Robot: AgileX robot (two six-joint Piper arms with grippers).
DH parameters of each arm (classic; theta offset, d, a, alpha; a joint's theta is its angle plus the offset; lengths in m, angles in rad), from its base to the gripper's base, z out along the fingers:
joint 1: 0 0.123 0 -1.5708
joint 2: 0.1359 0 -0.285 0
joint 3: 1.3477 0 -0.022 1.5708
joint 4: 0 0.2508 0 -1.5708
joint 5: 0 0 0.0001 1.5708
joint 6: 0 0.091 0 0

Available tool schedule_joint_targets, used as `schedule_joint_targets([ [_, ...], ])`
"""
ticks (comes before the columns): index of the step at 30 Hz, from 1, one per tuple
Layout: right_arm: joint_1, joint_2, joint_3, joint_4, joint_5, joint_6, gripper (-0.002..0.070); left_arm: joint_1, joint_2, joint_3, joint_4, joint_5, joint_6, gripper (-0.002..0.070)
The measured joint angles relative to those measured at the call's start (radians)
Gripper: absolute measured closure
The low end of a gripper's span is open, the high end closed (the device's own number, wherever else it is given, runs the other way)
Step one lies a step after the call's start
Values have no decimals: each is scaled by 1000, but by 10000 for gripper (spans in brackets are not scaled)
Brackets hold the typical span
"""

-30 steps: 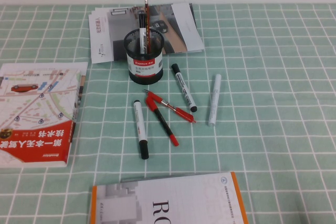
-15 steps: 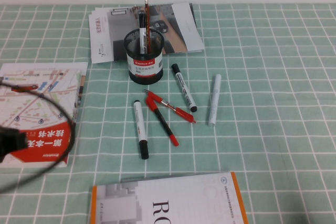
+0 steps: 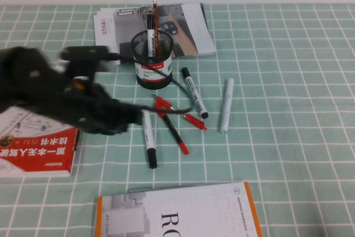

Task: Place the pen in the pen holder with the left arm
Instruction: Pick up the pen on the table

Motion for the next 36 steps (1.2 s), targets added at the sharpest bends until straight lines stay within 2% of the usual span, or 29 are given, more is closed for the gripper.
schedule_joint_targets([
  [6,0,0,0,0,0,0,696,-114,240,-192,86,45,-83,676],
  [11,0,0,0,0,0,0,696,-153,352,-319,188,115,-116,654],
  [13,0,0,0,0,0,0,696,-155,383,-352,207,149,-116,599],
  [18,0,0,0,0,0,0,696,-155,415,-386,229,190,-137,369],
  [21,0,0,0,0,0,0,696,-155,424,-388,249,196,-248,319],
  [27,0,0,0,0,0,0,696,-155,454,-392,364,198,-428,302],
  [36,0,0,0,0,0,0,696,-155,501,-398,417,195,-476,307],
])
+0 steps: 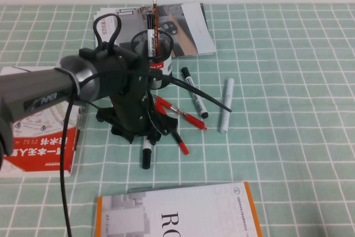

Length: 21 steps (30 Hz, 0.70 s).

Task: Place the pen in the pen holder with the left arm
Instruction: Pick up the pen on the table

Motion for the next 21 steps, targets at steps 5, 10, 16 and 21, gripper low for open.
schedule_joint_targets([
  [5,0,0,0,0,0,0,696,0,1,-2,8,2,9,352],
  [10,0,0,0,0,0,0,696,0,1,-2,10,0,86,505],
  [16,0,0,0,0,0,0,696,-2,-1,-3,36,-6,178,561],
  [21,0,0,0,0,0,0,696,-2,-79,32,44,-58,188,562],
])
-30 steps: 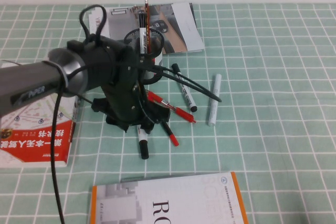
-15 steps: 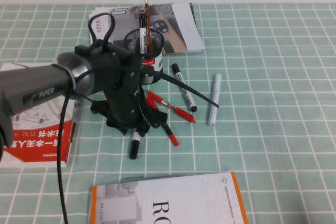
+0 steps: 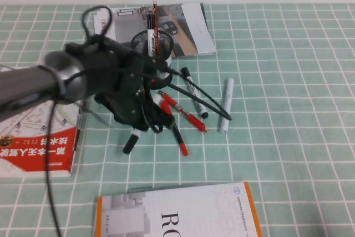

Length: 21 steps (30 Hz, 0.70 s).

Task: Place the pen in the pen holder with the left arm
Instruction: Pick up the pen on the table, then place the pen onto the pen holder

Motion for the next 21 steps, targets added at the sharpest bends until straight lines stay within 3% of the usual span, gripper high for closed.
schedule_joint_targets([
  [6,0,0,0,0,0,0,696,-2,-226,203,7,-245,-5,561],
  [12,0,0,0,0,0,0,696,-2,-400,444,9,-702,-10,561],
  [16,0,0,0,0,0,0,696,0,-418,534,11,-1016,-11,561],
  [21,0,0,0,0,0,0,696,57,-357,529,12,-1290,-11,561],
])
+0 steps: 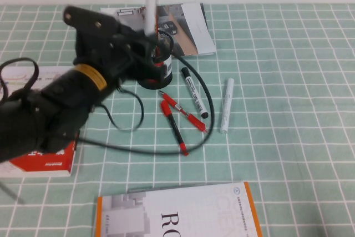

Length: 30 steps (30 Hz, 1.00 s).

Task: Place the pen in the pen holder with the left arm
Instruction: Place the pen onto the pen holder

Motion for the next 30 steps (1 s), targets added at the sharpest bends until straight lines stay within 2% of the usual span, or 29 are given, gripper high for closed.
schedule_joint_targets([
  [3,0,0,0,0,0,0,696,44,62,-38,0,-117,0,561],
  [7,0,0,0,0,0,0,696,81,164,-125,0,-169,0,561],
  [19,0,0,0,0,0,0,696,116,375,-290,-5,-174,0,561],
  [30,0,0,0,0,0,0,696,127,444,-349,-22,-157,0,561],
])
